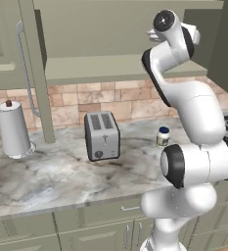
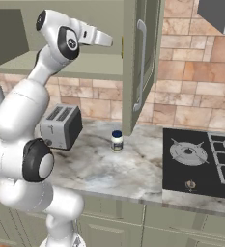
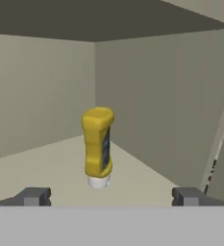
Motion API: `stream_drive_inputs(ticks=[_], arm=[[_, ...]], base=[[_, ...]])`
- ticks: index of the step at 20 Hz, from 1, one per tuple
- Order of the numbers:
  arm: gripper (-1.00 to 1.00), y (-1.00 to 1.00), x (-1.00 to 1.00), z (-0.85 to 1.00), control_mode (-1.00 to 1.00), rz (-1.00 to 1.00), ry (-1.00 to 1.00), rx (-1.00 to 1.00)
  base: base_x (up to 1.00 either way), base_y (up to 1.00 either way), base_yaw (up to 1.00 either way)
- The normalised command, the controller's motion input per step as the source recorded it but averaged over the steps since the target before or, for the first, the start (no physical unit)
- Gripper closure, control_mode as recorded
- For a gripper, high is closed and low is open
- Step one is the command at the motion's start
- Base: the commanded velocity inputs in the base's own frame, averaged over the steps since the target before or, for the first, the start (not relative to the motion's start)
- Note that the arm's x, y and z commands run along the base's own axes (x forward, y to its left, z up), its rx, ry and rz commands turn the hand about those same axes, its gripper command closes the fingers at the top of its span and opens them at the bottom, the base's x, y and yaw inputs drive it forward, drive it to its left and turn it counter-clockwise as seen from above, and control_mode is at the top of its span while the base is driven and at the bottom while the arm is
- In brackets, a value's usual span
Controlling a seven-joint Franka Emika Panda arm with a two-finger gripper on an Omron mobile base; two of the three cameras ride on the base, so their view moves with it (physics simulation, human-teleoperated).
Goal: Take 2 condiments from the cabinet and move them on the counter near the stove.Make sure the condiments are lined up with each other, next to each other.
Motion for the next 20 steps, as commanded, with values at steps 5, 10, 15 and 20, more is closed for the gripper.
stream_drive_inputs(ticks=[5, 10, 15, 20], arm=[[-1.0, -0.28, 0.46, -0.03, -1.0, -0.03, 0.0, 0.03], [-1.0, -0.12, 0.47, -0.04, -1.0, -0.02, 0.0, 0.0], [-1.0, -0.11, 0.5, -0.06, -1.0, -0.01, 0.0, 0.0], [-1.0, -0.07, 0.37, -0.07, -1.0, -0.01, 0.0, 0.0]], base=[[0.0, 0.0, 0.0], [0.0, 0.0, 0.0], [0.0, 0.0, 0.0], [0.0, 0.0, 0.0]])
